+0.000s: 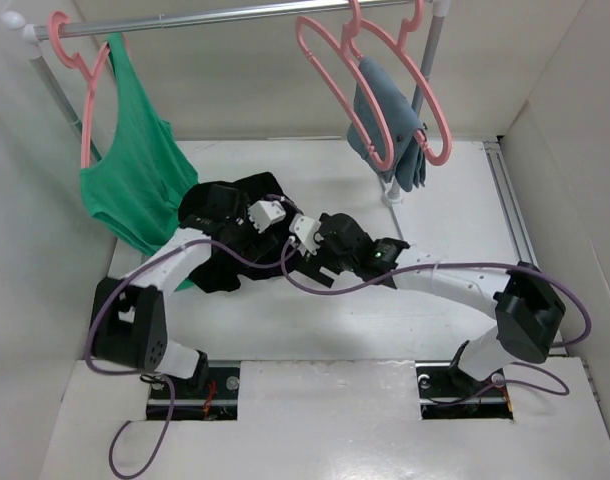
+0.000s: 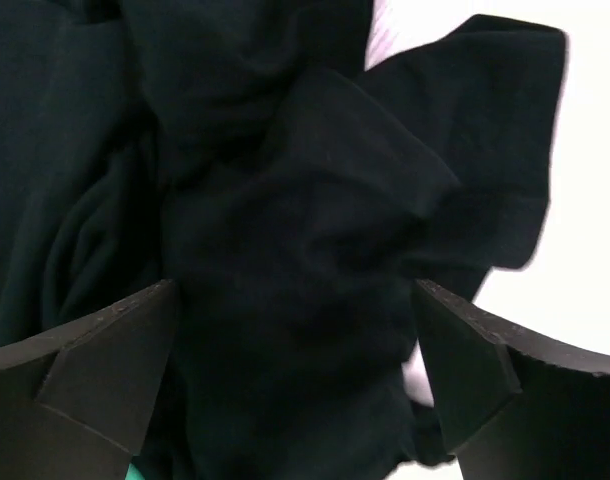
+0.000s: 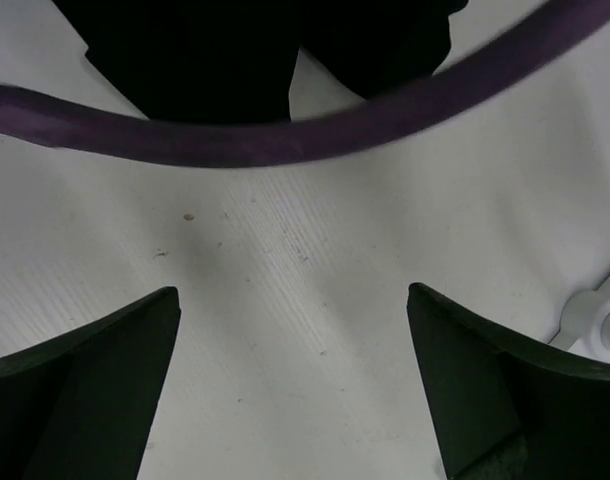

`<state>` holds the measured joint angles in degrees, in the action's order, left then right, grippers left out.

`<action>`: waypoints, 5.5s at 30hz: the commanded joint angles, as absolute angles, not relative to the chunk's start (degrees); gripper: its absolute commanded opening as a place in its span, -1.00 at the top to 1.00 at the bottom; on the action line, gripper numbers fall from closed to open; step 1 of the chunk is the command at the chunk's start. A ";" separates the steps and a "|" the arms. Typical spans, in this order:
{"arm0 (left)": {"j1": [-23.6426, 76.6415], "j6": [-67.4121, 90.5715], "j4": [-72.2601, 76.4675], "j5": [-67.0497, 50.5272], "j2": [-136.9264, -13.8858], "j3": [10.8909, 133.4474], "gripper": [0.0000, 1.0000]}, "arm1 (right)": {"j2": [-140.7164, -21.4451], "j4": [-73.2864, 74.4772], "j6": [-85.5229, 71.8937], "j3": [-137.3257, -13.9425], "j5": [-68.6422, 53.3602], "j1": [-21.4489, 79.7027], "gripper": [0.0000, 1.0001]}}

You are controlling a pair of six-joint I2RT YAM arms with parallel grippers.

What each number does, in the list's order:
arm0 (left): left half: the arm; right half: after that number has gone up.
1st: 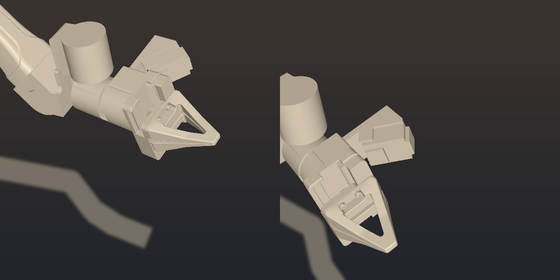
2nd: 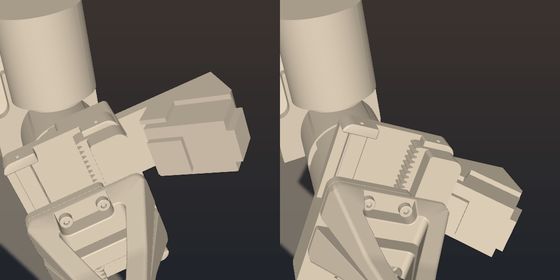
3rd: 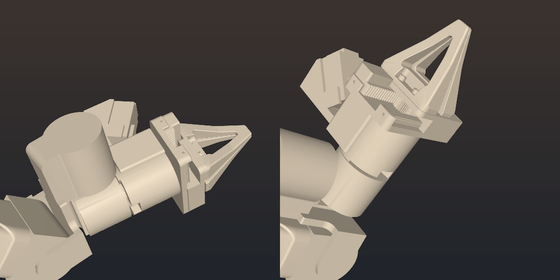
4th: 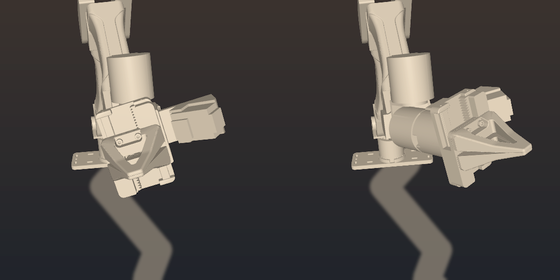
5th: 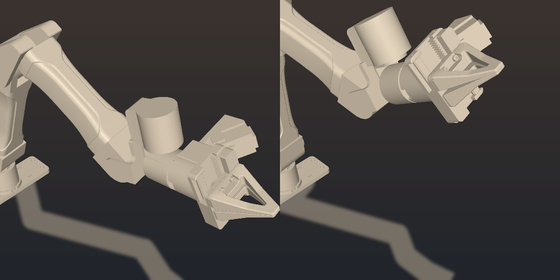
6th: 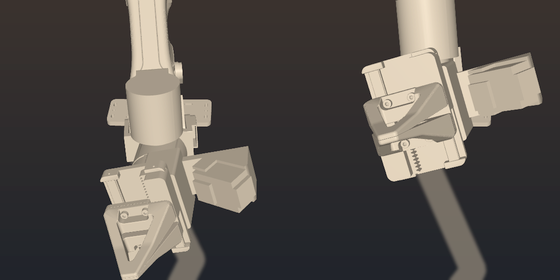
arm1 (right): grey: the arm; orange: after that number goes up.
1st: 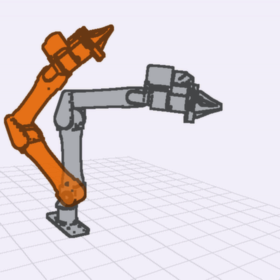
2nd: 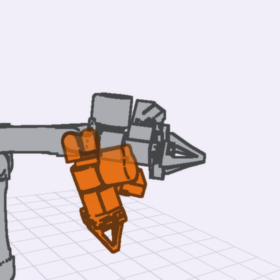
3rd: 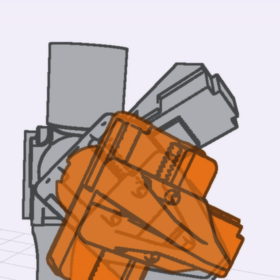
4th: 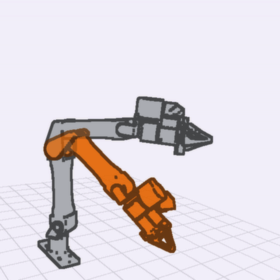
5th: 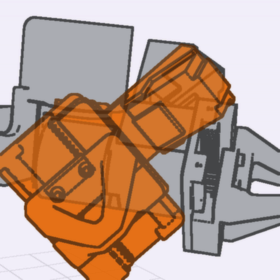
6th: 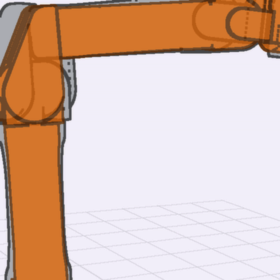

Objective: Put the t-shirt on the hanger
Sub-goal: Move the tshirt to the center of the board

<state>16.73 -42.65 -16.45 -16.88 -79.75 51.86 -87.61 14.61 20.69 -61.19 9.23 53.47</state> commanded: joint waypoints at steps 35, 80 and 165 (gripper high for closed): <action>30.67 -57.55 -37.31 -34.74 -30.42 42.11 -0.96 | -115.29 16.70 11.87 -93.94 -14.41 36.83 -0.91; 34.01 -93.09 -39.24 -18.79 -45.29 21.98 -0.24 | -95.52 30.86 13.96 -74.33 0.80 39.38 -0.68; 20.29 -21.89 2.46 -29.90 -61.24 42.28 -0.68 | -77.36 35.86 20.65 -63.81 -4.58 45.18 -0.90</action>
